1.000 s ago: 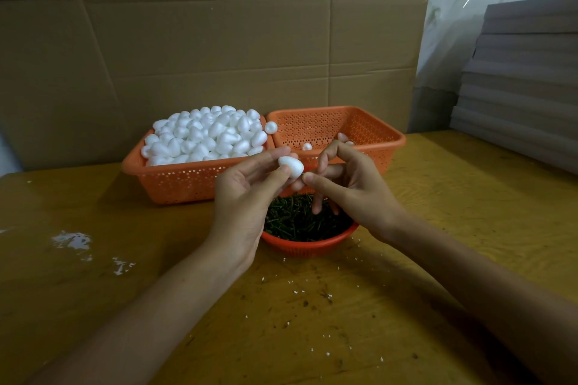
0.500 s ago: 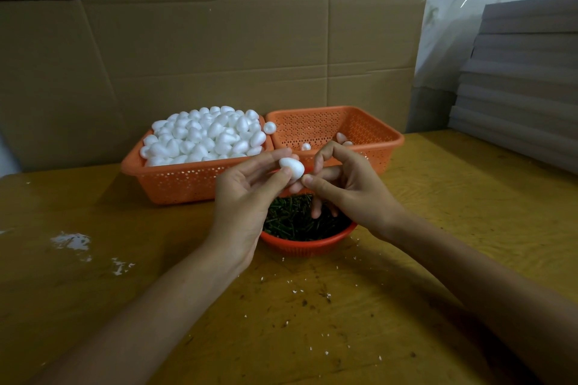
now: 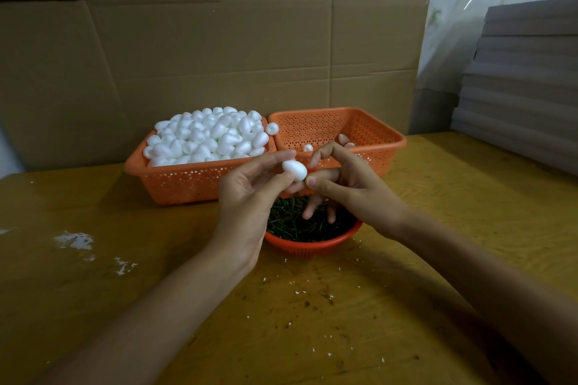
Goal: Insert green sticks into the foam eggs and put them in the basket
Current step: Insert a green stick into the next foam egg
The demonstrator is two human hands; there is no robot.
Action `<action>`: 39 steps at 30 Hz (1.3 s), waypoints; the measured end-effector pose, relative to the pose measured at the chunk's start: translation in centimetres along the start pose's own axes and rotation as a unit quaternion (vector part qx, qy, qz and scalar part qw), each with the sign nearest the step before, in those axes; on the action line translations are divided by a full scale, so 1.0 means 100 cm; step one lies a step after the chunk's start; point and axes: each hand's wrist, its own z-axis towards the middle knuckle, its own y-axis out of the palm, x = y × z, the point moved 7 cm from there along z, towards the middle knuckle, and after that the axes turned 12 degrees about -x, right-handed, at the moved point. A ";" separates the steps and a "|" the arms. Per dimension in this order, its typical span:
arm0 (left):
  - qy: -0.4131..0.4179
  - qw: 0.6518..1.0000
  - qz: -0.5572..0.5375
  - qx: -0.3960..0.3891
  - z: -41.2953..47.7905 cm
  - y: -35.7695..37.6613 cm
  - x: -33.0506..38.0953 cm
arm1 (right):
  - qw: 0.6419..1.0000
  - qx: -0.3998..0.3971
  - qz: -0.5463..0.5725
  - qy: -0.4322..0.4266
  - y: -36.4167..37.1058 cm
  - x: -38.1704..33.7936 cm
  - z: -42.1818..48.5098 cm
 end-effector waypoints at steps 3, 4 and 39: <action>-0.007 1.000 -0.008 -0.002 0.000 0.000 0.000 | 1.000 -0.011 0.003 0.000 0.000 -0.001 0.000; -0.009 1.000 -0.011 -0.003 0.000 0.000 0.000 | 1.000 -0.013 0.004 0.000 0.001 -0.001 0.000; 0.023 0.999 -0.003 -0.035 -0.003 0.007 0.008 | 0.998 -0.030 -0.035 0.037 0.006 -0.001 0.000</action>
